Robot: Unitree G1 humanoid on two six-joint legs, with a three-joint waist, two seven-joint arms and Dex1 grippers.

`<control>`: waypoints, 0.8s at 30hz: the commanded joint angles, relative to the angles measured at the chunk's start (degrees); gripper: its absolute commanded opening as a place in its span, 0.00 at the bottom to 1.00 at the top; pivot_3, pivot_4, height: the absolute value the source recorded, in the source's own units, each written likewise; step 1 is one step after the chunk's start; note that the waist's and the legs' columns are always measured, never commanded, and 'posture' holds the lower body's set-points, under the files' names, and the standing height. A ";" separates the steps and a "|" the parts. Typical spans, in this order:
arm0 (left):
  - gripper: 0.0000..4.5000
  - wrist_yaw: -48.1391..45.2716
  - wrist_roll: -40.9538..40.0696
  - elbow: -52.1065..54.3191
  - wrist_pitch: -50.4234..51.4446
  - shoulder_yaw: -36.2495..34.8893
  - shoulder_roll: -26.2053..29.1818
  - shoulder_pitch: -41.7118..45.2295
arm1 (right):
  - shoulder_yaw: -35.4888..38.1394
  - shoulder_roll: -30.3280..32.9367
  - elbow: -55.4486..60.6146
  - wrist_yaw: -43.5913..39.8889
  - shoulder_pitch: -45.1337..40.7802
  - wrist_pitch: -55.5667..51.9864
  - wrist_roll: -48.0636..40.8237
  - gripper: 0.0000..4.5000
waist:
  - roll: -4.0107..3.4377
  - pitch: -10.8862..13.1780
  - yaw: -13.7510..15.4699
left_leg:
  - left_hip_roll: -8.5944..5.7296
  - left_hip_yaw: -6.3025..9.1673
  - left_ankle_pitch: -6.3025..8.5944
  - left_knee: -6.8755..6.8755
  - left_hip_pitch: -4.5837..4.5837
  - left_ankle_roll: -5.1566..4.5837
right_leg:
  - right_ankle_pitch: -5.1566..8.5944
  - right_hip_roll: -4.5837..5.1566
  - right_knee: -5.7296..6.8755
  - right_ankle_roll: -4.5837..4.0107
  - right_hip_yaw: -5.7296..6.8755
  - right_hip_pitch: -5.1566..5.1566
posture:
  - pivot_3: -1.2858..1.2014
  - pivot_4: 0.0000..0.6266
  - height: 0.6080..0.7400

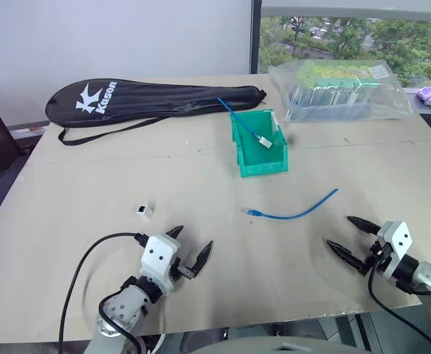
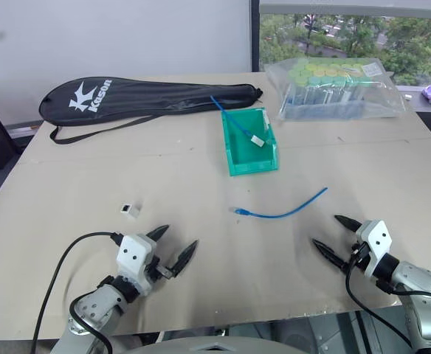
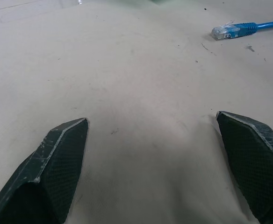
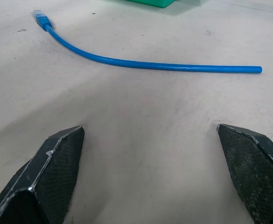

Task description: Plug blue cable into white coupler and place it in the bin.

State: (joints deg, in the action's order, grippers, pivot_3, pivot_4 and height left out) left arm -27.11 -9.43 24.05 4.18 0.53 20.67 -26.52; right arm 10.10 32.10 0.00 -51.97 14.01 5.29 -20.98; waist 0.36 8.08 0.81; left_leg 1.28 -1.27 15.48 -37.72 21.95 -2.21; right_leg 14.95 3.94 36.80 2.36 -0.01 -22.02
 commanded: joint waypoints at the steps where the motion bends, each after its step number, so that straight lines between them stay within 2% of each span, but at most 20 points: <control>1: 1.00 -0.23 -0.23 1.08 2.04 1.26 0.26 -0.98 | 1.33 0.99 -1.12 -0.28 1.12 -0.21 0.14 1.00 | 0.01 0.00 0.00 | 0.00 0.00 0.00 0.00 0.00 0.00 | 0.00 0.00 0.00 0.00 0.00 0.00 | 0.52 0.24 1.00; 11: 1.00 -0.32 -1.36 4.58 6.70 1.18 0.31 0.52 | 1.41 1.54 -0.93 -0.57 1.64 -0.15 -0.08 1.00 | 0.08 0.05 0.12 | -0.01 0.03 0.00 0.00 0.03 0.00 | 0.00 0.03 -0.01 0.00 0.04 0.00 | 0.52 0.24 1.00; 24: 1.00 -2.56 -1.41 2.97 5.62 0.60 1.85 1.20 | 1.30 1.34 0.15 -0.24 2.61 -0.21 -0.38 1.00 | 0.25 0.16 0.14 | -0.01 0.05 0.00 0.00 0.05 0.00 | 0.00 0.08 -0.04 -0.01 0.05 -0.01 | 0.52 0.24 1.00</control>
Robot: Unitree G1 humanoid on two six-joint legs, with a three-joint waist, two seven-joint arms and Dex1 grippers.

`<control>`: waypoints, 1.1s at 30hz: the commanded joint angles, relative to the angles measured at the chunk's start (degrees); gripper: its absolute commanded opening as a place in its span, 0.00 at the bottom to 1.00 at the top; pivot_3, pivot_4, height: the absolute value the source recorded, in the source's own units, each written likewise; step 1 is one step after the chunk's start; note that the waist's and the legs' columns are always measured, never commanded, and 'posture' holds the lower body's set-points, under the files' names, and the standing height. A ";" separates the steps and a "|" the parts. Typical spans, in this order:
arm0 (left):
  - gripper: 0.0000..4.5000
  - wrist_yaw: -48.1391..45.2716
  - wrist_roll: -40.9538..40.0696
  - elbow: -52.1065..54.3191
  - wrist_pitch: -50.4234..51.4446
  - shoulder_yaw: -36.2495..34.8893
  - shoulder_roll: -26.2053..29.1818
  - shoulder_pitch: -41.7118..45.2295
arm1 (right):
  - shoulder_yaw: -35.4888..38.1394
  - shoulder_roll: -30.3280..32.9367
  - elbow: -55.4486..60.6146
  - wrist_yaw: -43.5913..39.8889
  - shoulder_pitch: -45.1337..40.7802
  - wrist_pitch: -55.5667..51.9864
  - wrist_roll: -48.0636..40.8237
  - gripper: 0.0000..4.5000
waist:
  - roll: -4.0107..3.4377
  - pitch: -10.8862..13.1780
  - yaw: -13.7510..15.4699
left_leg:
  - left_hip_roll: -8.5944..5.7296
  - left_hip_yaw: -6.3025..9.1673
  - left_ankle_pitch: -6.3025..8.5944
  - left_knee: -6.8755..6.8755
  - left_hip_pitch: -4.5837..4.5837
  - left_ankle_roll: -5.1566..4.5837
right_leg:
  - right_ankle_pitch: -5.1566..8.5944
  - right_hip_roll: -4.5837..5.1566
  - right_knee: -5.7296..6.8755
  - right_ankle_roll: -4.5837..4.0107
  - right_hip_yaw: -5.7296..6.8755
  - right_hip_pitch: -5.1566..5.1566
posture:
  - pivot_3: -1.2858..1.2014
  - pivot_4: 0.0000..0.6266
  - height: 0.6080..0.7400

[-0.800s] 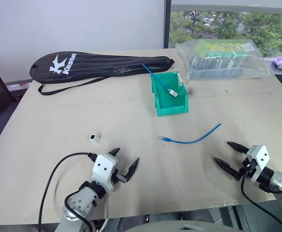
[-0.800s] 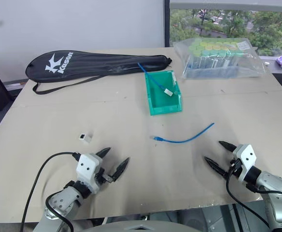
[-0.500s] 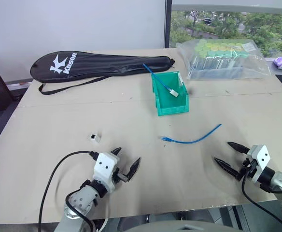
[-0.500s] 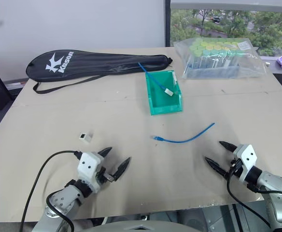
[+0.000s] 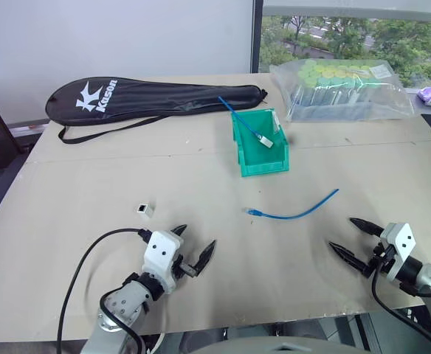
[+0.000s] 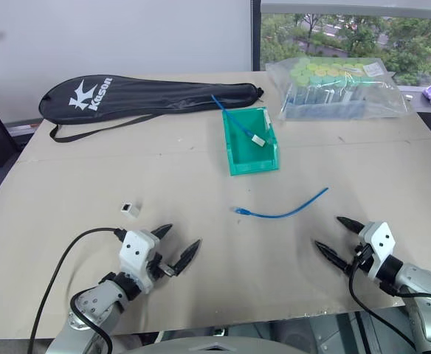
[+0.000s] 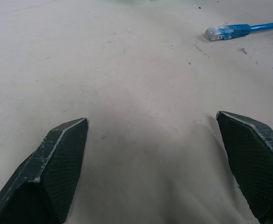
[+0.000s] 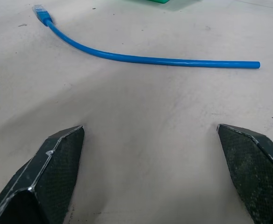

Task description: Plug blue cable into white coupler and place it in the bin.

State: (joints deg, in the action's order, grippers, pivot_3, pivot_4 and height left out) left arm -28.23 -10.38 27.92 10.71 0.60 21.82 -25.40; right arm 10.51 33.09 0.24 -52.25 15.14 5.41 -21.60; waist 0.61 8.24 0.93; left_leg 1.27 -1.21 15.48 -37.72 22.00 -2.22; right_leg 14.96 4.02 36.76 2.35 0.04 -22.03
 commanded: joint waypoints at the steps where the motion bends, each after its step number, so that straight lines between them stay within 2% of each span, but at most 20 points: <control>1: 1.00 -1.94 -0.34 -1.36 -1.43 0.59 1.03 0.32 | 0.87 0.28 0.00 0.09 1.50 -0.30 0.21 1.00 | 0.00 0.00 0.03 | 0.00 0.00 0.00 0.00 0.00 0.00 | 0.00 0.01 0.00 0.00 0.00 0.00 | 0.52 0.24 1.00; 7: 1.00 -13.93 -5.22 -3.61 -0.87 1.26 8.02 8.66 | -0.45 1.07 4.60 -4.64 2.73 -3.47 -4.76 1.00 | 0.01 0.07 0.05 | 0.03 0.07 0.00 0.00 0.03 0.00 | 0.00 0.02 0.01 -0.02 0.12 -0.04 | 0.52 0.24 1.00; 10: 1.00 -21.37 -4.66 -6.91 -0.49 4.48 12.82 16.35 | -1.16 1.78 8.17 -6.73 2.92 -5.57 -6.94 1.00 | -0.06 0.13 -0.06 | 0.04 0.10 0.00 0.00 0.10 0.00 | -0.01 -0.01 0.01 -0.03 0.17 -0.05 | 0.52 0.24 1.00; 12: 1.00 -23.64 -4.79 -9.41 0.25 5.85 13.83 21.71 | -1.42 2.21 9.80 -7.15 2.57 -6.51 -7.16 1.00 | -0.12 0.19 -0.13 | 0.03 0.08 -0.01 0.00 0.15 0.00 | -0.02 -0.01 0.01 -0.02 0.14 -0.06 | 0.52 0.24 1.00; 18: 1.00 -31.49 -1.59 -22.51 -0.88 12.23 13.73 38.52 | -1.70 2.96 15.04 -6.22 1.02 -10.04 -7.95 1.00 | 0.03 0.35 -0.08 | -0.02 0.08 -0.01 0.00 0.18 0.00 | -0.06 -0.27 0.01 0.06 0.30 -0.08 | 0.52 0.24 1.00; 22: 1.00 -33.95 2.42 -34.60 -6.18 15.77 10.82 47.85 | -1.98 2.54 17.48 -4.52 0.78 -12.56 -8.45 1.00 | 0.14 0.42 -0.06 | -0.02 0.11 -0.01 0.00 0.22 0.00 | -0.14 -0.53 0.03 0.22 0.40 -0.10 | 0.52 0.24 1.00; 27: 1.00 -36.53 5.21 -46.79 -13.43 18.04 6.54 55.72 | -2.31 1.74 18.38 -3.02 1.19 -14.07 -8.70 1.00 | 0.16 0.43 0.08 | -0.05 0.20 -0.01 -0.16 0.49 0.00 | -0.16 -0.62 0.04 0.26 0.44 -0.25 | 0.52 0.24 1.00; 32: 1.00 -42.43 5.85 -50.41 -16.82 20.46 4.78 58.20 | -1.93 1.53 19.63 -2.73 2.23 -15.20 -9.51 1.00 | 0.16 0.43 -0.10 | -0.03 0.28 -0.01 -0.48 0.67 -0.01 | -0.20 -0.73 0.07 0.33 0.45 -0.26 | 0.52 0.24 1.00; 33: 0.88 -43.30 5.84 -50.65 -16.91 20.72 4.64 58.39 | -1.92 1.53 19.69 -2.73 2.33 -15.23 -9.47 1.00 | 0.16 0.44 -0.11 | -0.02 0.28 0.00 -0.50 0.67 -0.01 | -0.20 -0.74 0.08 0.34 0.44 -0.26 | 0.52 0.24 1.00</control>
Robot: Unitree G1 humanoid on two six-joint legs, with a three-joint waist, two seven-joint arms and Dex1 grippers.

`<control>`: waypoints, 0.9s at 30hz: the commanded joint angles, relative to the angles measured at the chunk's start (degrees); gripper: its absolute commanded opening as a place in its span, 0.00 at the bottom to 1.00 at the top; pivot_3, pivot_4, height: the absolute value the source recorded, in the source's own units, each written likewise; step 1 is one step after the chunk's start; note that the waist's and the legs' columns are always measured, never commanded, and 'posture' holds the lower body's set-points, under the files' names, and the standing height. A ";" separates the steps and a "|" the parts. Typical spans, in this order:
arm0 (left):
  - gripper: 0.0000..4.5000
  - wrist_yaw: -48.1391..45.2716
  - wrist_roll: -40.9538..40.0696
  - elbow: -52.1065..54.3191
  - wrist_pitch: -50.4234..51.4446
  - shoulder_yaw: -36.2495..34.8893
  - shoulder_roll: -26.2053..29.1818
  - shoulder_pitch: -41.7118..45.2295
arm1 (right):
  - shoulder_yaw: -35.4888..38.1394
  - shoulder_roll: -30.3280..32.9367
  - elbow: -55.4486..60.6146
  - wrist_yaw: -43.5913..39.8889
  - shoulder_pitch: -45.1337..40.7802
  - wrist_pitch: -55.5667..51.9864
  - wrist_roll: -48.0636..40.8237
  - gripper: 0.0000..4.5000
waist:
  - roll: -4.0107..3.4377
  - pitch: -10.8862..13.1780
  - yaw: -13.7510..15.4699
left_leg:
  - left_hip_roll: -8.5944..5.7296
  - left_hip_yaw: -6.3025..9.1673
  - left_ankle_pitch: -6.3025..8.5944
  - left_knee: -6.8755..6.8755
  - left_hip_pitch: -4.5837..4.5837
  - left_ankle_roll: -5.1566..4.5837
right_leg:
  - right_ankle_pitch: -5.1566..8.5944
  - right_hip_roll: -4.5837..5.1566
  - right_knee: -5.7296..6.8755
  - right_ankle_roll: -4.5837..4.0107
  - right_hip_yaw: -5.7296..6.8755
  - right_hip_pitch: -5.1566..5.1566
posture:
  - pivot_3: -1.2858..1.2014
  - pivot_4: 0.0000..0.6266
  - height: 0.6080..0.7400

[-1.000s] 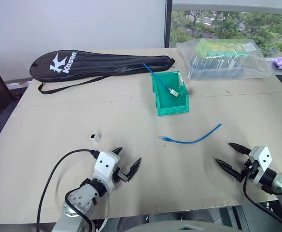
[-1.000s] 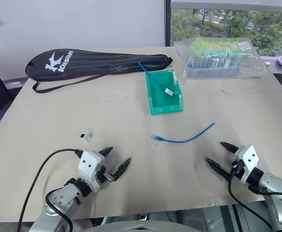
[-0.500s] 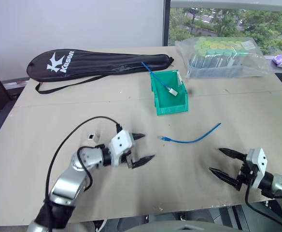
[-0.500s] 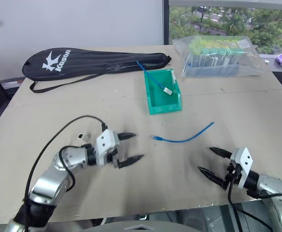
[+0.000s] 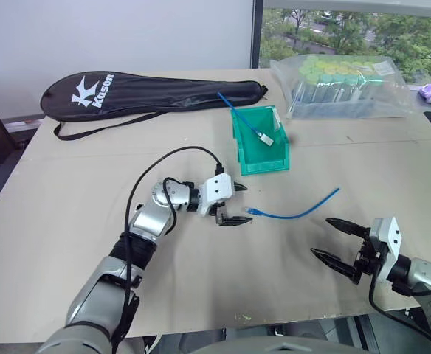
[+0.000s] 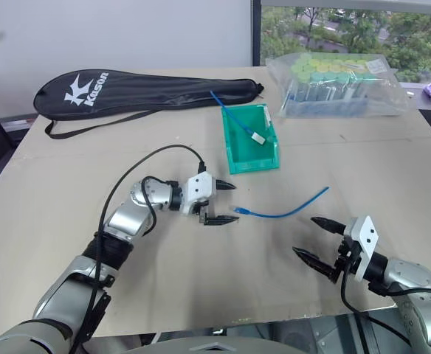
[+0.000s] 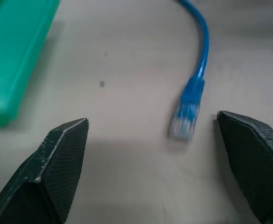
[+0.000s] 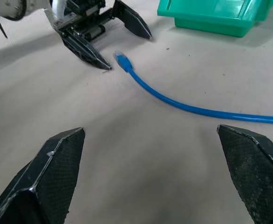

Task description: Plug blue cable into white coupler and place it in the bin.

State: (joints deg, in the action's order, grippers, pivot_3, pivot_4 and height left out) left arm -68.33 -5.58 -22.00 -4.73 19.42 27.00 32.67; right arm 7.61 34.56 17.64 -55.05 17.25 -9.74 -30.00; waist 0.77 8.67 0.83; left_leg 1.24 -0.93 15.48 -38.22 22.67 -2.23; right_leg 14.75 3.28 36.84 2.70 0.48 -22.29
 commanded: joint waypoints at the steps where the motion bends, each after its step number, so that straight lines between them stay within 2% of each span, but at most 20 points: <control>1: 0.82 -3.97 0.94 -1.03 -1.64 2.02 -0.61 0.46 | 0.97 0.04 2.30 0.14 0.21 -0.03 -0.91 1.00 | -0.01 0.00 -0.02 | 0.01 -0.01 0.00 -0.01 0.00 0.00 | 0.00 0.00 0.00 0.00 -0.02 0.00 | 0.52 0.24 1.00; 5: 0.41 -8.05 2.09 -1.45 -1.75 3.41 1.50 0.34 | 0.91 -0.09 2.22 0.55 0.07 0.15 -0.57 1.00 | 0.00 0.00 -0.04 | 0.03 -0.01 0.00 -0.09 -0.01 0.00 | -0.01 -0.07 0.05 0.00 -0.03 0.01 | 0.52 0.24 1.00; 6: 0.27 -8.69 1.98 -1.31 -1.66 3.38 1.80 0.19 | 0.88 -0.10 2.19 0.59 0.09 0.20 -0.52 1.00 | -0.02 -0.02 -0.08 | 0.03 0.00 0.00 -0.10 -0.02 0.00 | -0.01 -0.10 0.08 0.00 -0.04 0.01 | 0.52 0.24 1.00; 7: 0.18 -9.03 1.85 -1.12 -1.54 3.27 1.95 0.07 | 0.85 -0.12 2.10 0.59 0.16 0.33 -0.41 1.00 | -0.02 -0.02 -0.09 | 0.04 -0.01 0.00 -0.10 -0.05 0.00 | -0.01 -0.13 0.11 0.00 -0.06 0.01 | 0.52 0.24 1.00; 8: 0.14 -9.16 1.74 -1.00 -1.42 3.14 2.02 0.02 | 0.80 -0.13 2.02 0.60 0.20 0.41 -0.30 1.00 | -0.02 -0.02 -0.09 | 0.05 -0.01 0.00 -0.10 -0.06 0.00 | -0.01 -0.13 0.12 0.00 -0.06 0.01 | 0.52 0.24 1.00; 9: 0.02 -8.96 1.49 -0.83 -1.00 2.76 1.91 -0.02 | 0.71 -0.14 2.00 0.68 0.21 0.39 -0.16 1.00 | -0.02 -0.02 -0.09 | 0.05 -0.01 0.00 -0.09 -0.07 0.00 | -0.01 -0.15 0.13 0.00 -0.07 0.01 | 0.52 0.24 1.00; 12: 0.02 -8.00 -1.13 0.79 3.27 0.69 0.75 -0.07 | 0.73 -1.16 3.11 2.19 -0.16 -1.98 -2.24 1.00 | -0.02 -0.02 -0.09 | 0.06 0.00 0.00 -0.09 -0.07 0.00 | -0.01 -0.17 0.14 0.00 -0.06 0.01 | 0.52 0.24 1.00; 16: 0.02 -5.28 -15.99 12.07 27.48 -5.24 -2.69 -1.00 | -1.65 -1.97 11.09 7.50 1.11 -16.91 -14.14 1.00 | -0.03 0.02 -0.08 | 0.19 0.01 0.00 -0.10 0.05 0.00 | -0.01 -0.15 0.23 0.00 -0.06 -0.10 | 0.52 0.24 1.00; 19: 0.02 -3.04 -25.40 19.04 43.19 -8.45 -3.86 -1.93 | -3.04 -3.99 14.15 11.95 -0.21 -23.14 -20.25 1.00 | 0.06 0.07 -0.09 | 0.22 0.13 0.00 -0.20 0.21 0.00 | -0.01 -0.09 0.37 0.01 0.01 -0.19 | 0.52 0.24 1.00; 23: 0.02 1.14 -36.85 24.63 58.79 -13.17 -5.40 -3.63 | -3.73 -10.26 13.31 19.04 -4.41 -26.04 -25.19 1.00 | 0.06 0.07 -0.36 | 0.17 0.12 0.00 -0.20 0.05 0.00 | -0.01 -0.11 0.56 0.00 -0.05 -0.18 | 0.52 0.24 1.00; 27: 0.02 7.12 -43.99 25.42 67.21 -18.13 -8.10 -4.45 | -1.80 -16.03 11.98 23.93 -9.36 -26.33 -30.21 1.00 | 0.08 0.08 -0.50 | 0.15 0.11 -0.01 -0.21 0.02 0.01 | 0.00 -0.13 0.78 0.01 -0.08 -0.29 | 0.52 0.24 1.00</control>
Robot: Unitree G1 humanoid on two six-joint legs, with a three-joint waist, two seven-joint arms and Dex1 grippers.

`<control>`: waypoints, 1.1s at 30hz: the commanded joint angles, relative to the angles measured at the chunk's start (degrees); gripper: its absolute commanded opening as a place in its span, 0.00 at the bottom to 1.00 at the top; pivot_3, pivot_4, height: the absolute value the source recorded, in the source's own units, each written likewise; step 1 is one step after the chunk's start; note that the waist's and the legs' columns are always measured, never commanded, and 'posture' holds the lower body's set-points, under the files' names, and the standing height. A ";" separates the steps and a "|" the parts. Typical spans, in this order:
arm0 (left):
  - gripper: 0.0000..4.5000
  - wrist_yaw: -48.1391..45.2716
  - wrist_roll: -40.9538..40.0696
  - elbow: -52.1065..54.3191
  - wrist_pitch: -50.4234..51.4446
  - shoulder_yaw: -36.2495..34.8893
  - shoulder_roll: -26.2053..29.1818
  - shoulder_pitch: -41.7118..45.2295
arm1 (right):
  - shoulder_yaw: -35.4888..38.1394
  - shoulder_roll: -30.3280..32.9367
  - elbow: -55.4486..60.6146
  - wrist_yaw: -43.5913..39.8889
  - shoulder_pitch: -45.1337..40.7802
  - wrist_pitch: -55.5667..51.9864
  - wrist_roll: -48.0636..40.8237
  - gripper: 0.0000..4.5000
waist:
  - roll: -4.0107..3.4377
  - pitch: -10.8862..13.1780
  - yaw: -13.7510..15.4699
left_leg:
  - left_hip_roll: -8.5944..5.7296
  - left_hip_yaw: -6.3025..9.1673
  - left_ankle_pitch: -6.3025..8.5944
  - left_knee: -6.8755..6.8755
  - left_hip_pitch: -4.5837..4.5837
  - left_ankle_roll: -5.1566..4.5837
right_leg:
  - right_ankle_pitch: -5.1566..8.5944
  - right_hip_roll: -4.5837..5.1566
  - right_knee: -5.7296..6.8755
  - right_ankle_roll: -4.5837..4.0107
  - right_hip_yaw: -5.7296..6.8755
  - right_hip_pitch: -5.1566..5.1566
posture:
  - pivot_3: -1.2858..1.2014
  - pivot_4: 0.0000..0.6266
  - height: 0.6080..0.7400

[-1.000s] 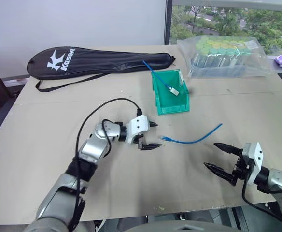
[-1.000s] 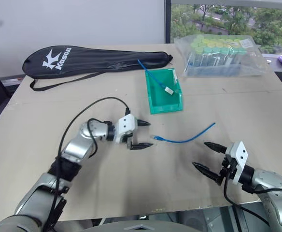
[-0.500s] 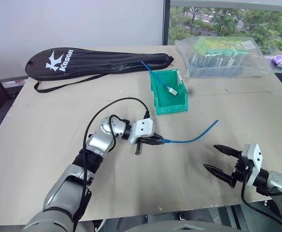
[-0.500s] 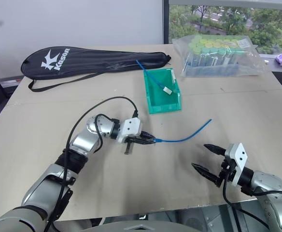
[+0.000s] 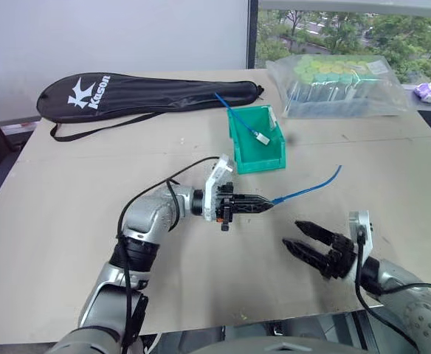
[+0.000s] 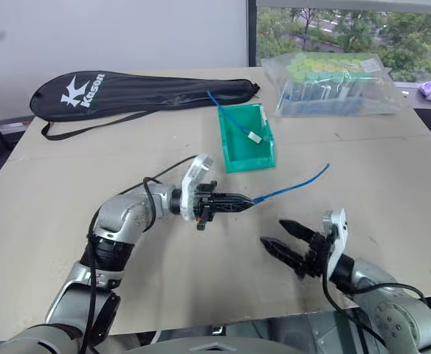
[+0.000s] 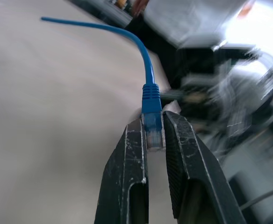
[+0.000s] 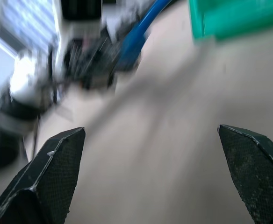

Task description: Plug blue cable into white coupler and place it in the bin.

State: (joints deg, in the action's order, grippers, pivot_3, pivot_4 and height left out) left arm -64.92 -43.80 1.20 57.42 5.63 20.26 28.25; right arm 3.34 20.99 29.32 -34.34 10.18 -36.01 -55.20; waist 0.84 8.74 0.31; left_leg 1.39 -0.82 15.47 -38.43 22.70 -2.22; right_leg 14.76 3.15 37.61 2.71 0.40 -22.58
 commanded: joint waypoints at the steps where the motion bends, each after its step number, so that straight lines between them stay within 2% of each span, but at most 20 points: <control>1: 0.02 4.80 -7.00 2.35 6.18 -5.17 -1.97 -0.11 | 2.91 -3.46 0.22 4.21 -3.30 -0.24 -6.65 1.00 | 0.02 0.01 0.06 | 0.01 0.01 0.00 -0.01 0.00 0.00 | 0.00 0.00 0.02 0.00 0.01 0.00 | 0.52 0.24 1.00; 6: 0.02 7.86 -9.22 3.32 8.13 -6.29 -3.07 -0.31 | 2.66 -6.09 1.17 6.52 -5.34 -0.77 -11.62 1.00 | 0.02 0.01 0.31 | -0.06 -0.02 0.00 0.00 0.02 0.01 | 0.00 0.01 0.01 0.00 -0.01 -0.03 | 0.52 0.24 1.00; 14: 0.02 9.05 -9.05 2.62 7.14 -5.25 -3.57 0.16 | 1.43 -6.37 1.65 7.20 -6.07 -1.40 -12.56 1.00 | 0.02 0.01 0.27 | -0.08 -0.10 0.00 0.01 0.02 0.01 | 0.00 0.00 0.05 0.00 -0.09 -0.09 | 0.52 0.24 1.00; 17: 0.00 9.81 -8.18 1.88 6.13 -5.06 -3.93 0.36 | 1.61 -6.07 1.67 7.31 -6.32 -1.50 -12.86 0.79 | 0.02 0.01 0.27 | -0.09 -0.10 0.00 0.01 0.02 0.01 | 0.00 0.00 0.06 -0.01 -0.10 -0.10 | 0.52 0.24 1.00; 22: 0.00 9.52 -7.13 1.80 4.54 -3.71 -3.58 -0.44 | 1.92 -5.51 1.66 6.66 -6.28 -1.30 -13.26 0.25 | 0.02 0.01 0.29 | -0.09 -0.12 0.00 0.01 0.03 0.01 | 0.00 0.00 0.03 -0.01 -0.12 -0.11 | 0.52 0.24 1.00; 24: 0.00 9.43 -7.01 1.63 4.20 -3.55 -3.64 -0.52 | 1.78 -5.15 1.68 6.23 -6.05 -1.35 -13.23 0.07 | 0.02 0.00 0.29 | -0.09 -0.14 0.00 0.01 0.04 0.01 | 0.00 0.00 0.03 -0.01 -0.13 -0.11 | 0.52 0.24 1.00; 25: 0.00 9.36 -7.08 1.66 4.15 -3.51 -3.63 -0.55 | 1.74 -5.04 1.71 6.03 -5.95 -1.34 -13.29 0.01 | 0.02 0.01 0.28 | -0.08 -0.15 0.00 0.01 0.04 0.01 | 0.00 0.00 0.03 -0.01 -0.14 -0.11 | 0.52 0.24 1.00; 30: 0.00 9.13 -5.45 2.01 2.21 -1.94 -3.21 -1.02 | 1.68 -4.85 1.53 5.68 -6.21 -1.20 -13.47 0.01 | 0.02 0.01 0.28 | -0.09 -0.15 0.00 0.01 0.03 0.01 | 0.00 0.00 0.04 -0.01 -0.14 -0.12 | 0.52 0.24 1.00; 33: 0.34 8.97 -5.02 2.85 1.08 -1.23 -2.92 -1.56 | 1.87 -4.77 1.43 5.62 -6.46 -1.05 -13.79 0.00 | 0.02 0.01 0.28 | -0.09 -0.15 0.00 0.01 0.04 0.01 | 0.00 0.00 0.04 -0.01 -0.15 -0.12 | 0.52 0.24 1.00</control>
State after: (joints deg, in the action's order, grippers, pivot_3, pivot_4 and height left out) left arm -55.91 -49.22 1.76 59.47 3.85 17.20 26.88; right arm 4.95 16.32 28.70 -27.55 4.20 -37.52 -67.34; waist 0.85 8.75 0.59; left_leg 1.31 -0.97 15.47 -38.42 22.73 -2.21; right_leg 14.76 3.15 37.65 2.70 0.25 -22.70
